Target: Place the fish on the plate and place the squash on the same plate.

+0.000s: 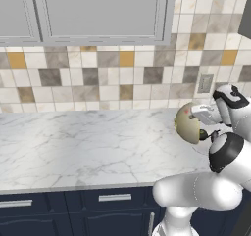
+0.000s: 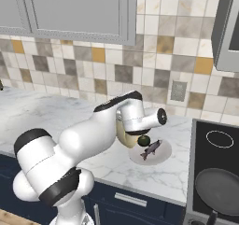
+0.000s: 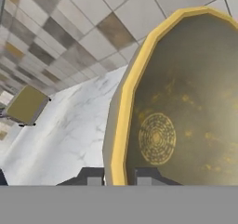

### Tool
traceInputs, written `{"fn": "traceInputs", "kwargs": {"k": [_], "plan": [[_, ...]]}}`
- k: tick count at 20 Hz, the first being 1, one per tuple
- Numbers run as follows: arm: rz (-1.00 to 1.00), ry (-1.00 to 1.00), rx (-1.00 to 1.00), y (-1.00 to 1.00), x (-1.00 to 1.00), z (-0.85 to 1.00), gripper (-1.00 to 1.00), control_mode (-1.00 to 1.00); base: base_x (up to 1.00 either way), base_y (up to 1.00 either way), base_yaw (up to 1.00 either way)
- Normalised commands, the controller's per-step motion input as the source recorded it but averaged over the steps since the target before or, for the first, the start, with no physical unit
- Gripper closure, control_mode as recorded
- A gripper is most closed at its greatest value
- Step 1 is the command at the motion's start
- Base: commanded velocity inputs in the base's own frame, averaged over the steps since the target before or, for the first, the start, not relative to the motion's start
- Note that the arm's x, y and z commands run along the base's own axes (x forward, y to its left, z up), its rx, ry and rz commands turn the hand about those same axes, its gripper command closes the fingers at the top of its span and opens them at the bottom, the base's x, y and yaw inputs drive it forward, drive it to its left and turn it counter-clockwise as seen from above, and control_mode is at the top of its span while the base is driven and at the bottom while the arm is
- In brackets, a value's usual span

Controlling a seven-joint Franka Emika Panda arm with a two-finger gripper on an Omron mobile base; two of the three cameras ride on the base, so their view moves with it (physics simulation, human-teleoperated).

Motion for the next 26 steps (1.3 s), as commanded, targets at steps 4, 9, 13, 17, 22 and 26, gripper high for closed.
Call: {"fn": "traceInputs", "kwargs": {"k": [4,9,13,17,22,26], "plan": [[0.0,0.0,0.03,0.0,0.0,0.01,1.0,-1.0,0.0,0.0,0.0],[0.0,0.0,-0.05,0.19,-0.06,0.22,1.0,-1.0,0.0,0.0,0.0],[0.0,0.0,-0.28,0.49,-0.16,0.18,1.0,-1.0,0.0,0.0,0.0],[0.05,0.0,-0.33,0.63,-0.09,0.1,1.0,-1.0,0.0,0.0,0.0],[0.08,0.0,-0.24,0.77,-0.02,0.02,1.0,-1.0,0.0,0.0,0.0],[0.09,0.0,-0.2,0.73,0.0,0.0,1.0,-1.0,0.0,0.0,0.0]]}}
